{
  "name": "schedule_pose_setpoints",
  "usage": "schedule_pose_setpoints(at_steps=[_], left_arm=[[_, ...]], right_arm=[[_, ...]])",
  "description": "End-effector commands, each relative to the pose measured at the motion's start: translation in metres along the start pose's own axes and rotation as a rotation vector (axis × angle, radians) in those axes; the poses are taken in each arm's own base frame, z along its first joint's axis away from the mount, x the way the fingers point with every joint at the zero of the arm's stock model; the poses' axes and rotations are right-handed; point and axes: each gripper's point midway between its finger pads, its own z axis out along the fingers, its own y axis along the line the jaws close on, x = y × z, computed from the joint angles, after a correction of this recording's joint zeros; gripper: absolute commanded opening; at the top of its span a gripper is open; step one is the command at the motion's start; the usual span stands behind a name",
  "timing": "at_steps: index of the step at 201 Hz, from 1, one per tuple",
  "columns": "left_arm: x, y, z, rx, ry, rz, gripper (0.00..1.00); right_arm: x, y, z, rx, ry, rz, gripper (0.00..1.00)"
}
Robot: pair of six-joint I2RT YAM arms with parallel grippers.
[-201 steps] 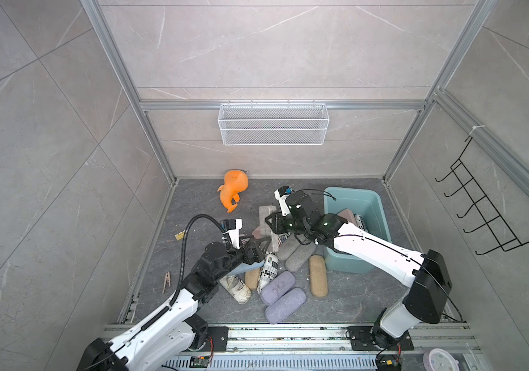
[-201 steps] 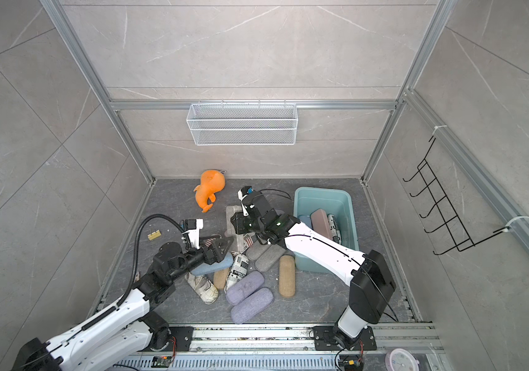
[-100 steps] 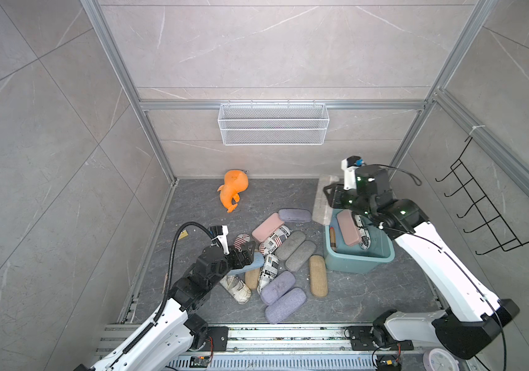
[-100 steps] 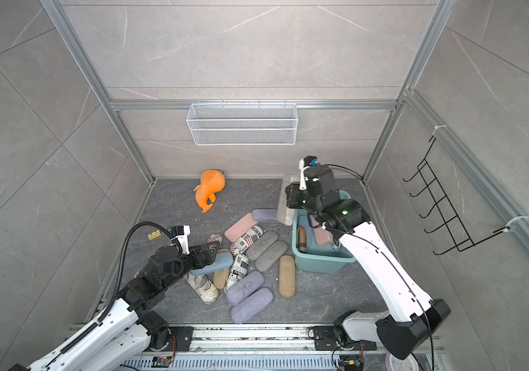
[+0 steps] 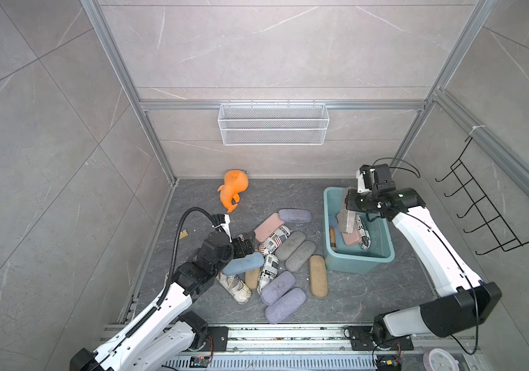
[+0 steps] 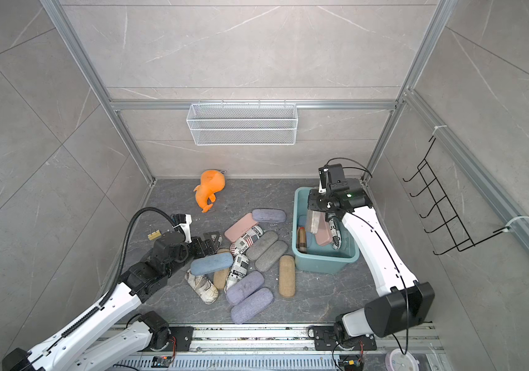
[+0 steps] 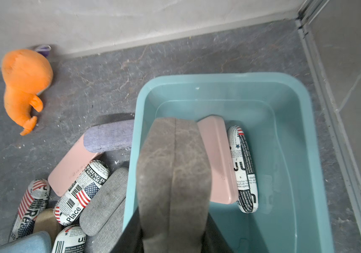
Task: Put the glasses cases into the storage boxes
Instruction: Place the glasses case in the storage box.
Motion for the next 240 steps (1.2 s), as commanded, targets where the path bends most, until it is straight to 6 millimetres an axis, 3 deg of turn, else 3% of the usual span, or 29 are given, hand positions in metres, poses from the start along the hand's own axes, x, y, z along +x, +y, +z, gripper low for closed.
schedule_pose_setpoints(at_steps=[1, 51, 81, 102, 119, 142, 177, 210, 240], left_arm=[[-0.017, -0.007, -0.006, 0.007, -0.033, 0.035, 0.98], [-0.013, 0.004, -0.005, -0.027, -0.019, 0.04, 0.98], [-0.014, 0.005, -0.005, -0.033, -0.01, 0.048, 0.99], [-0.014, 0.005, -0.005, -0.034, -0.006, 0.051, 0.98], [-0.013, 0.005, -0.003, -0.035, 0.002, 0.05, 0.98], [-0.011, 0.004, 0.0, -0.027, 0.016, 0.048, 0.98], [-0.013, 0.003, 0.0, -0.035, 0.019, 0.053, 0.98], [-0.01, 0.01, 0.005, -0.068, 0.033, 0.034, 0.99], [-0.004, 0.012, 0.012, -0.072, 0.059, 0.016, 0.99]], right_arm=[[-0.005, 0.012, 0.017, -0.073, 0.036, -0.015, 0.29], [0.0, 0.028, 0.064, -0.134, 0.152, -0.015, 0.31], [0.007, 0.025, 0.089, -0.107, 0.206, -0.015, 0.33], [0.012, 0.024, 0.098, -0.101, 0.225, -0.015, 0.34], [0.013, 0.021, 0.103, -0.08, 0.222, -0.004, 0.42], [0.008, 0.02, 0.101, -0.071, 0.213, -0.002, 0.53], [-0.008, 0.016, 0.08, -0.046, 0.146, -0.006, 0.57], [-0.011, 0.018, 0.058, -0.064, 0.113, -0.003, 0.52], [0.015, 0.017, 0.069, -0.065, 0.179, -0.007, 0.43]])
